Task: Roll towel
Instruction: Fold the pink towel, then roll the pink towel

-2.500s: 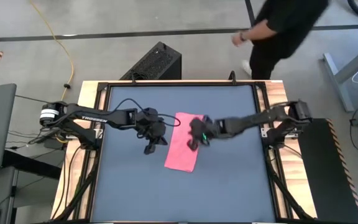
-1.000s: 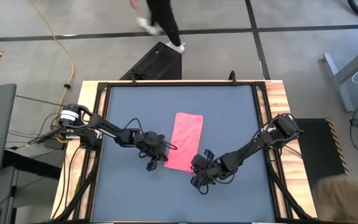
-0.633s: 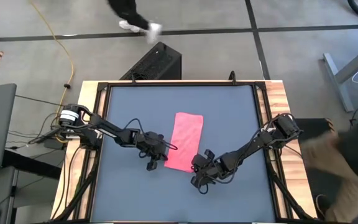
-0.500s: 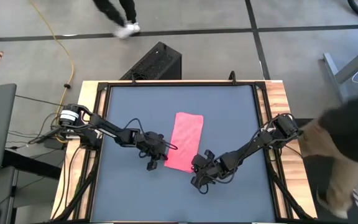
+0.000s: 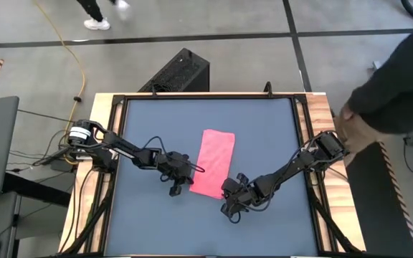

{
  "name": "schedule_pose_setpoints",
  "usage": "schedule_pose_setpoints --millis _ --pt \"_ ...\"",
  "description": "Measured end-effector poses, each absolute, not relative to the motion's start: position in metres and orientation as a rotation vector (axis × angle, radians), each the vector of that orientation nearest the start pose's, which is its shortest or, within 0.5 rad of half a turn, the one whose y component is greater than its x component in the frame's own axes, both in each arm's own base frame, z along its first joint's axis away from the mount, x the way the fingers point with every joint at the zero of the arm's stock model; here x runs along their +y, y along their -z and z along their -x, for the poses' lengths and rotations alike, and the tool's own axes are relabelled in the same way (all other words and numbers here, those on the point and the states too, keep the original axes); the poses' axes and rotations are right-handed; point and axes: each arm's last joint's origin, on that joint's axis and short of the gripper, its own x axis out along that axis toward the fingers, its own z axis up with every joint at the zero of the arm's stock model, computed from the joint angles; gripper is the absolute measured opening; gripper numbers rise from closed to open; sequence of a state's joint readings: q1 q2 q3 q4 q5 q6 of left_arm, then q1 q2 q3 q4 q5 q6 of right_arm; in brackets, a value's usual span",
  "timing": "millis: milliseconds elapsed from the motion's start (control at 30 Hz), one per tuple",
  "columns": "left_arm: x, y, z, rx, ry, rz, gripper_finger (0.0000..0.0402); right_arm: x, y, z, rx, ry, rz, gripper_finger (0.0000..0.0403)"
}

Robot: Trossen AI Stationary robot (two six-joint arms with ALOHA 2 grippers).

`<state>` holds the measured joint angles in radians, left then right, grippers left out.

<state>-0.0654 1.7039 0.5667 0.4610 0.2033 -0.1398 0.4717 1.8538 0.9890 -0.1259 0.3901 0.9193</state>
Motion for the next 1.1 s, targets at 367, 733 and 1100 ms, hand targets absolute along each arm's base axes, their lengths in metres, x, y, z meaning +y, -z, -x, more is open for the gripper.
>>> schedule_pose_setpoints --millis 367,733,1100 --pt "-0.025 -0.107 -0.285 0.717 0.217 0.186 0.0 0.153 -0.13 -0.315 0.85 0.318 -0.439 0.0021" --pt "-0.025 -0.106 -0.285 0.726 0.214 0.198 0.0 0.161 -0.146 -0.315 0.912 0.272 -0.426 0.0021" --pt "-0.025 -0.107 -0.285 0.72 0.241 0.182 0.0 0.163 -0.159 -0.321 0.892 0.175 -0.255 0.0058"
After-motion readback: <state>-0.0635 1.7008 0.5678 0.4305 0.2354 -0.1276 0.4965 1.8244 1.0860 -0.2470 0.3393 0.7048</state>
